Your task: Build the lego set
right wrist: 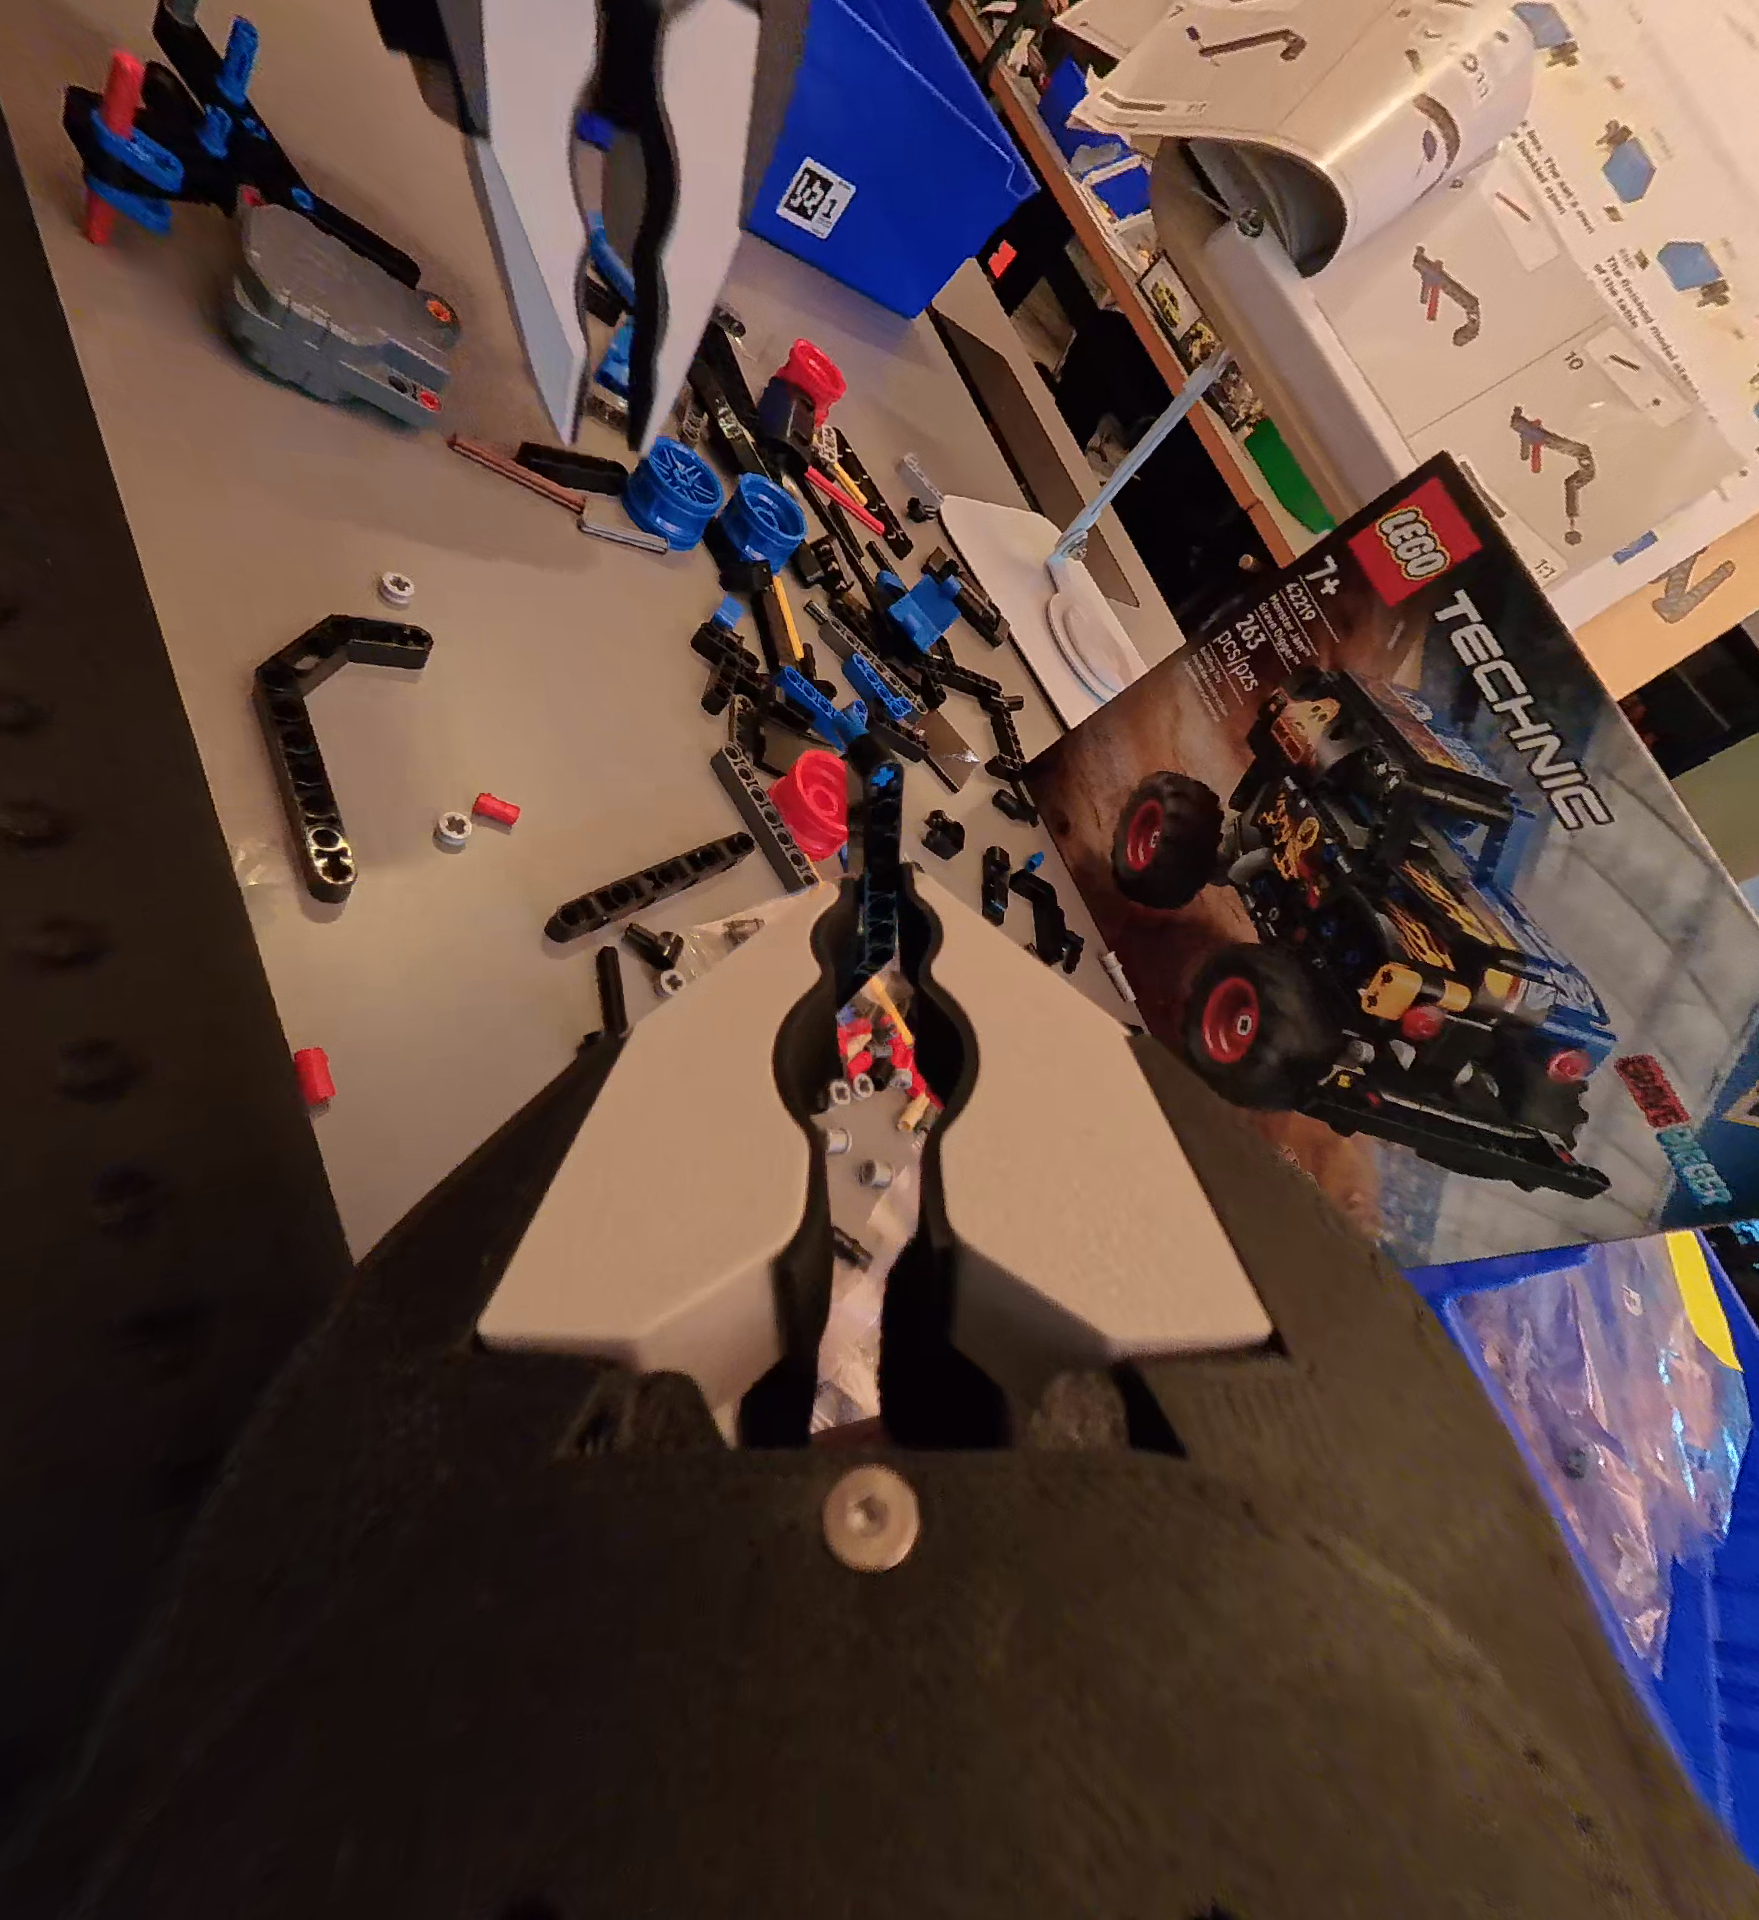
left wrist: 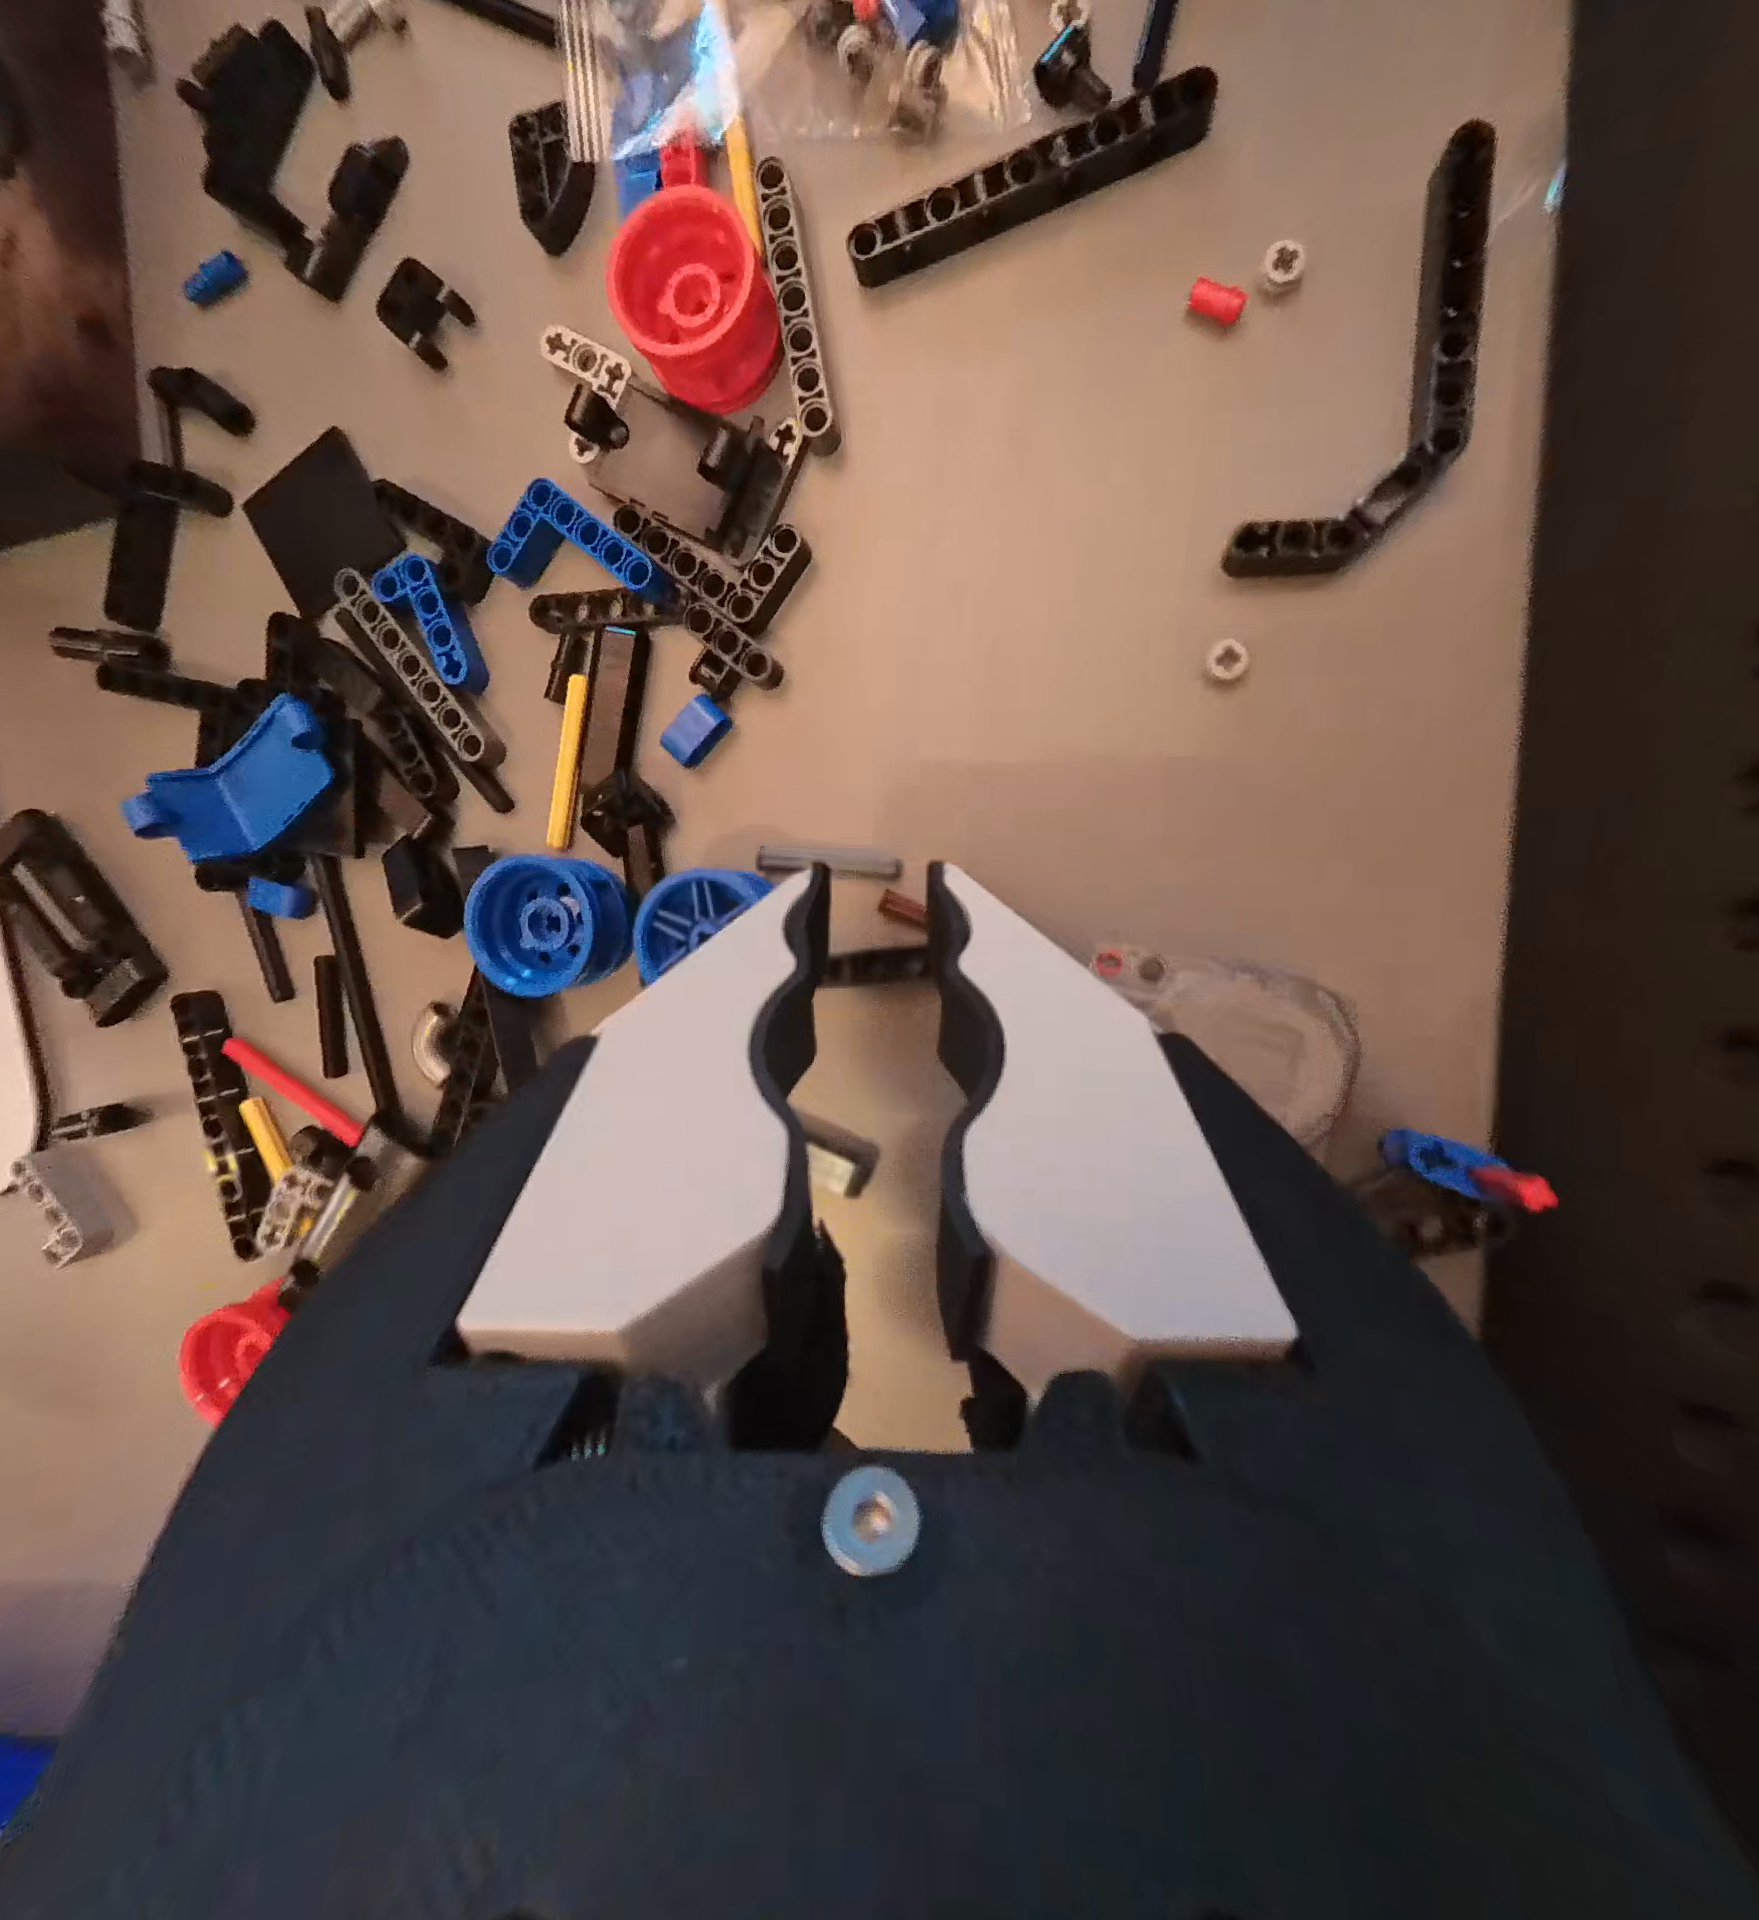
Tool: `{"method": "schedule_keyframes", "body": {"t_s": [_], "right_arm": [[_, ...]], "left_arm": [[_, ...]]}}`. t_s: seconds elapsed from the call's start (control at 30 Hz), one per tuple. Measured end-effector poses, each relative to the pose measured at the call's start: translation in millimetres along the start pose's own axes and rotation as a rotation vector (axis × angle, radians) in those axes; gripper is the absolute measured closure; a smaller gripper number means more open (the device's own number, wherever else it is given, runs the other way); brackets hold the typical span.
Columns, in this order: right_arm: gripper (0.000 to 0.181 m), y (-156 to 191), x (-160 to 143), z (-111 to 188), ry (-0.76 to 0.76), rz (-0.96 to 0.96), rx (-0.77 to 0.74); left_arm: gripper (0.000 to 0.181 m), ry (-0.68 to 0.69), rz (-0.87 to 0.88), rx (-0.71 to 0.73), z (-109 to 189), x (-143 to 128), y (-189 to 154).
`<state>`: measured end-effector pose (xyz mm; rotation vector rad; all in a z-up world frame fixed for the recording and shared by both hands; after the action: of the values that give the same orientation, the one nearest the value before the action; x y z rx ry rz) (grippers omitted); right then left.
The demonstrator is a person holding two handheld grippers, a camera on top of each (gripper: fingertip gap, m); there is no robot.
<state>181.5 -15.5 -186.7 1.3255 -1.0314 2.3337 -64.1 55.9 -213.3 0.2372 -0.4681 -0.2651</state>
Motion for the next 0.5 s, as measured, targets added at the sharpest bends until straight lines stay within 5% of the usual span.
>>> {"method": "schedule_keyframes", "body": {"t_s": [0.3,0.5], "right_arm": [[0.177,3.4,0.4,-1.8,-0.023,0.001,0.019],[0.176,2.3,-1.2,-2.6,-0.032,-0.007,0.025]], "left_arm": [[0.164,0.042,0.044,-0.033,-16.7,-3.2,17.6],[0.166,0.065,-0.099,-0.053,-16.3,-8.0,25.4]]}}
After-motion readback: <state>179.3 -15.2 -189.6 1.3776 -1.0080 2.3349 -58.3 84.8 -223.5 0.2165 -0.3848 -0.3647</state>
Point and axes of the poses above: each gripper's, where its closed fingertips meet, z back along the fingers, x out of its top, y = z × x across the jaws, the point moved 7 cm from there along z, back along the fingers, and after that the axes turned 13 degrees about -z, right-handed, at the moved point
